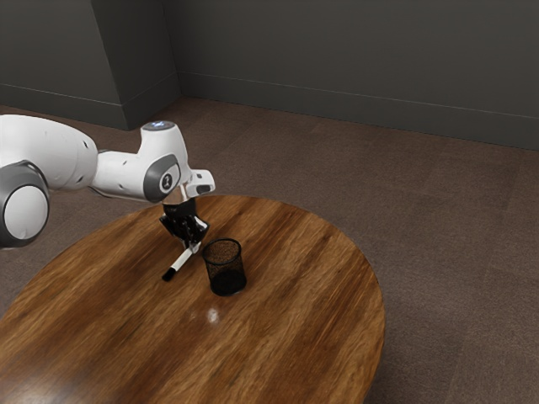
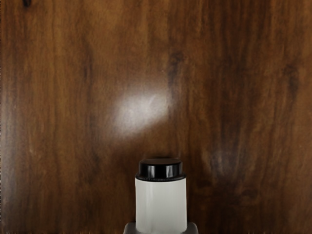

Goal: Put the marker into the pen holder.

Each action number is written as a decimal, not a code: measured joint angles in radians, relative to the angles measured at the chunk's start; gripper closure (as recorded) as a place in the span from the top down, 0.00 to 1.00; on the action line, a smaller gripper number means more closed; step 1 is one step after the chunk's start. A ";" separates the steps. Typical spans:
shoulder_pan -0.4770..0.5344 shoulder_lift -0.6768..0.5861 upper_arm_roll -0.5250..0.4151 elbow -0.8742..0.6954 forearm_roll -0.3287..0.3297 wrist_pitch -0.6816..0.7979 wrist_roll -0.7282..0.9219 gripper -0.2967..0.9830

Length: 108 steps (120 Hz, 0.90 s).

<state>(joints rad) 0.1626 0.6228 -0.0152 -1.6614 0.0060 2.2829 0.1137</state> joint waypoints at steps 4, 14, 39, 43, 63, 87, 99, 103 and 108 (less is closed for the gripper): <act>0.000 0.000 0.000 -0.001 0.001 0.000 -0.003 0.19; 0.000 0.000 0.000 -0.002 0.005 0.000 -0.012 0.19; -0.006 -0.033 0.000 -0.003 0.012 -0.006 -0.030 0.18; -0.007 -0.056 0.000 -0.009 0.014 -0.012 -0.032 0.18; -0.009 -0.205 -0.001 -0.061 0.018 -0.051 -0.041 0.17; -0.057 -0.305 -0.008 -0.091 0.019 -0.095 -0.047 0.17; -0.093 -0.328 -0.009 -0.100 0.016 -0.106 -0.050 0.18; -0.101 -0.330 -0.012 -0.100 0.014 -0.107 -0.051 0.18; -0.110 -0.331 -0.019 -0.101 0.013 -0.101 -0.051 0.18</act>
<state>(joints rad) 0.0529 0.2916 -0.0341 -1.7620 0.0189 2.1817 0.0627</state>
